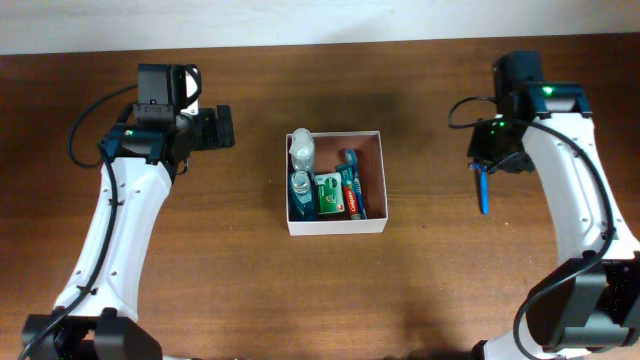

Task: Pack container
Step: 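Move right gripper to the blue razor and grasp its handle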

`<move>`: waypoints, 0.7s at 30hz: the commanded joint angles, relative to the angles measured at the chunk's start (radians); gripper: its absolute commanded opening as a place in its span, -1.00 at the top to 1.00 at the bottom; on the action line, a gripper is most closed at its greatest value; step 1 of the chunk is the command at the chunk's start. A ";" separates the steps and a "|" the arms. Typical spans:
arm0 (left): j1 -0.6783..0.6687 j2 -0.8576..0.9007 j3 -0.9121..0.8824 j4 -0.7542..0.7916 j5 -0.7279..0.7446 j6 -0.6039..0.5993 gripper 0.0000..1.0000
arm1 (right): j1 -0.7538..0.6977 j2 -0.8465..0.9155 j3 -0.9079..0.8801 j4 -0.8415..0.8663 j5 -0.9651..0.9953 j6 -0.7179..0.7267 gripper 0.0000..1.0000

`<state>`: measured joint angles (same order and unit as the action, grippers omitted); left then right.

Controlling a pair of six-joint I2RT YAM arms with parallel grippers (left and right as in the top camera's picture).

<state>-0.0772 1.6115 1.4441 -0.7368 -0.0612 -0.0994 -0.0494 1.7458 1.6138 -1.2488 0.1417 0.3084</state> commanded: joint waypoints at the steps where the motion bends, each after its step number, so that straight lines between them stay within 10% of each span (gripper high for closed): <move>1: 0.000 -0.028 0.016 0.002 -0.007 -0.013 -0.99 | -0.034 0.005 0.006 0.008 0.016 -0.064 0.25; 21: 0.000 -0.028 0.016 0.002 -0.007 -0.013 -0.99 | -0.088 0.051 -0.329 0.340 -0.018 -0.253 -0.08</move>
<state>-0.0772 1.6115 1.4441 -0.7364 -0.0612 -0.0994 -0.1268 1.7882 1.3510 -0.9539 0.1303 0.0834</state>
